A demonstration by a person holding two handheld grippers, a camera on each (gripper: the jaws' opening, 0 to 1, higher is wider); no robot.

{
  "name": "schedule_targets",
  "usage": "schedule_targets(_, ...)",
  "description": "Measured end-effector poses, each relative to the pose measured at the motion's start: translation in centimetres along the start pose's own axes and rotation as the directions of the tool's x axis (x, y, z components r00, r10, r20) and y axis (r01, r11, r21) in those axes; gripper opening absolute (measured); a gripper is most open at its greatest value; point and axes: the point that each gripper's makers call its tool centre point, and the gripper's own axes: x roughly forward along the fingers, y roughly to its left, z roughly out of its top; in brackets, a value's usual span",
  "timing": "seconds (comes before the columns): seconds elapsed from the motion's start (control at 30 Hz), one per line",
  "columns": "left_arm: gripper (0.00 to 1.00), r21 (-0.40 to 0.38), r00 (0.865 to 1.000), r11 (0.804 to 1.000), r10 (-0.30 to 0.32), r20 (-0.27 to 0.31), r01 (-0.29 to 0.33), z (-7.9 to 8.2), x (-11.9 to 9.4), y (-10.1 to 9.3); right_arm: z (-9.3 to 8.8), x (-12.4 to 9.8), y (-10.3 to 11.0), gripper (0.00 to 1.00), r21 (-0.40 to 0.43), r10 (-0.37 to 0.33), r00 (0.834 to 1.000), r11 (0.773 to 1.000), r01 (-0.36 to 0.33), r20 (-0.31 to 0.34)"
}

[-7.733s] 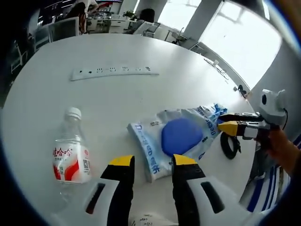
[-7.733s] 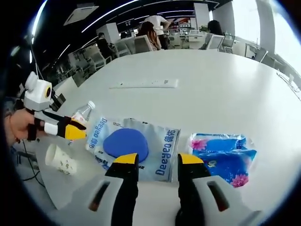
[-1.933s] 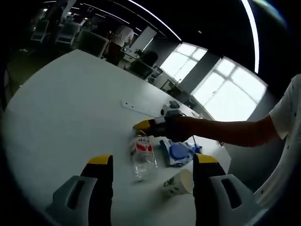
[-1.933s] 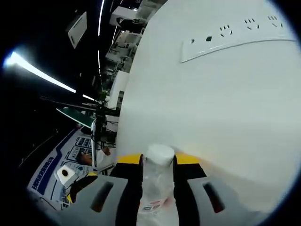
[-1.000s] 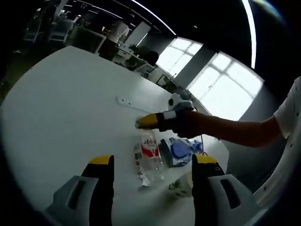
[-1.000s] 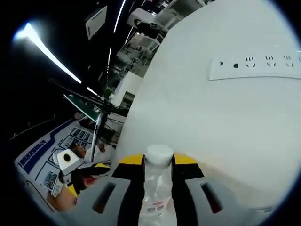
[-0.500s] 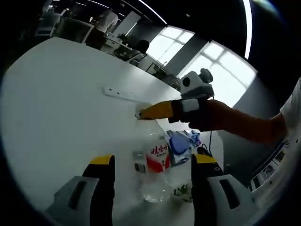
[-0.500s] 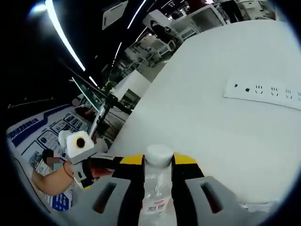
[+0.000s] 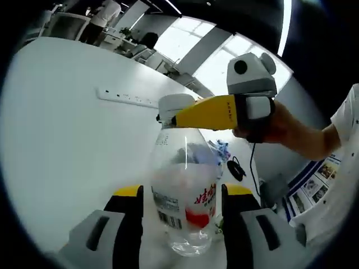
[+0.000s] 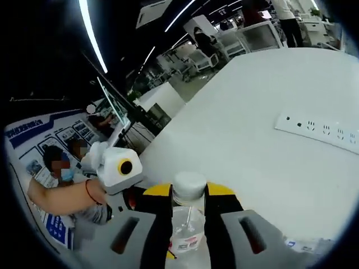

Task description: Arrange the tabletop items into an orderly group along one side of the table until the central work area is clear of visible clutter.

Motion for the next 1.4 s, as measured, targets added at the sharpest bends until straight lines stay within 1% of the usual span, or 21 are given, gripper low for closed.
schedule_targets(0.07, 0.48, 0.034, 1.000, 0.999, -0.008, -0.023, 0.009, -0.3, 0.1, -0.1, -0.1, -0.1, 0.2, 0.18, -0.007, -0.005, 1.000, 1.000, 0.005, 0.000)
schedule_targets(0.1, 0.45, 0.041, 0.999, 0.998, -0.039, -0.014, 0.039, -0.2, 0.2, -0.6, -0.1, -0.2, 0.4, 0.18, -0.011, -0.008, 1.000, 1.000, 0.008, 0.003)
schedule_targets(0.13, 0.45, 0.032, 1.000, 0.999, -0.017, -0.020, 0.018, -0.2, 0.2, -0.2, -0.1, -0.2, 0.5, 0.18, -0.011, -0.007, 1.000, 1.000, 0.007, 0.004)
schedule_targets(0.23, 0.45, 0.070, 0.999, 0.997, -0.042, -0.024, 0.044, -0.1, 0.3, -0.6, -0.1, -0.7, 0.8, 0.18, -0.010, -0.014, 1.000, 1.000, 0.014, 0.013)
schedule_targets(0.37, 0.44, 0.113, 0.998, 0.992, -0.048, -0.029, 0.051, 0.2, 0.3, -0.9, 0.1, -1.3, 1.3, 0.18, -0.018, -0.027, 0.999, 0.999, 0.027, 0.024)
schedule_targets(0.5, 0.43, 0.166, 0.999, 0.985, -0.044, -0.026, 0.048, 0.7, 0.0, -1.0, 0.6, -1.6, 2.2, 0.18, -0.086, -0.052, 0.998, 0.995, 0.055, 0.034)
schedule_targets(0.63, 0.43, 0.199, 0.999, 0.979, -0.041, -0.015, 0.043, 1.2, -0.3, -0.9, 1.1, -1.5, 3.0, 0.18, -0.173, -0.072, 0.996, 0.982, 0.080, 0.048)
schedule_targets(0.77, 0.43, 0.224, 0.999, 0.974, -0.043, 0.009, 0.040, 2.3, -1.0, -0.9, 2.1, -1.6, 3.6, 0.18, -0.205, -0.071, 0.994, 0.975, 0.086, 0.077)
schedule_targets(0.8, 0.43, 0.255, 0.999, 0.967, -0.031, 0.012, 0.027, 2.7, -1.1, -0.8, 2.3, -1.6, 3.6, 0.18, -0.211, -0.068, 0.994, 0.974, 0.085, 0.085)
schedule_targets(0.87, 0.43, 0.278, 1.000, 0.960, -0.024, 0.018, 0.018, 3.2, -1.3, -0.6, 3.0, -1.7, 3.8, 0.18, -0.240, -0.060, 0.991, 0.967, 0.087, 0.117)
schedule_targets(0.9, 0.43, 0.320, 1.000, 0.947, -0.011, 0.019, 0.005, 3.5, -1.4, -0.4, 3.2, -1.7, 3.9, 0.18, -0.255, -0.056, 0.990, 0.963, 0.088, 0.128)
schedule_targets(0.93, 0.43, 0.339, 1.000, 0.941, -0.004, 0.022, -0.004, 3.7, -1.4, -0.3, 3.4, -1.8, 3.9, 0.18, -0.268, -0.055, 0.988, 0.959, 0.091, 0.142)
schedule_targets(0.97, 0.43, 0.354, 1.000, 0.935, -0.004, 0.028, -0.006, 4.0, -1.4, -0.3, 3.8, -1.9, 4.1, 0.18, -0.299, -0.049, 0.985, 0.949, 0.098, 0.166)
schedule_targets(1.07, 0.43, 0.426, 0.999, 0.904, 0.014, 0.036, -0.028, 4.6, -1.4, -0.1, 4.0, -2.2, 4.2, 0.18, -0.351, -0.042, 0.980, 0.930, 0.110, 0.196)
schedule_targets(1.13, 0.42, 0.459, 0.999, 0.888, 0.018, 0.039, -0.034, 4.8, -1.3, 0.0, 4.0, -2.4, 4.2, 0.18, -0.362, -0.051, 0.977, 0.924, 0.126, 0.209)
schedule_targets(1.2, 0.42, 0.480, 0.999, 0.877, 0.012, 0.046, -0.033, 4.9, -1.2, 0.0, 4.2, -2.6, 4.2, 0.18, -0.423, -0.057, 0.969, 0.892, 0.157, 0.240)
schedule_targets(1.23, 0.42, 0.498, 0.999, 0.866, 0.010, 0.049, -0.033, 5.0, -1.1, 0.0, 4.1, -2.6, 4.4, 0.18, -0.434, -0.058, 0.966, 0.885, 0.167, 0.253)
schedule_targets(1.3, 0.42, 0.523, 0.999, 0.852, 0.002, 0.054, -0.030, 5.1, -1.1, -0.1, 4.0, -2.7, 4.7, 0.18, -0.490, -0.066, 0.958, 0.848, 0.202, 0.280)
schedule_targets(1.33, 0.42, 0.545, 0.998, 0.837, 0.002, 0.058, -0.033, 5.1, -1.0, -0.1, 3.8, -2.7, 4.9, 0.18, -0.518, -0.070, 0.956, 0.828, 0.215, 0.285)
schedule_targets(1.37, 0.42, 0.548, 0.998, 0.836, 0.003, 0.058, -0.035, 5.0, -1.0, -0.1, 3.7, -2.6, 5.0, 0.18, -0.535, -0.073, 0.954, 0.814, 0.225, 0.290)
schedule_targets(1.4, 0.42, 0.556, 0.999, 0.831, 0.000, 0.054, -0.030, 4.9, -0.9, -0.2, 3.4, -2.6, 5.1, 0.18, -0.568, -0.083, 0.953, 0.786, 0.242, 0.291)
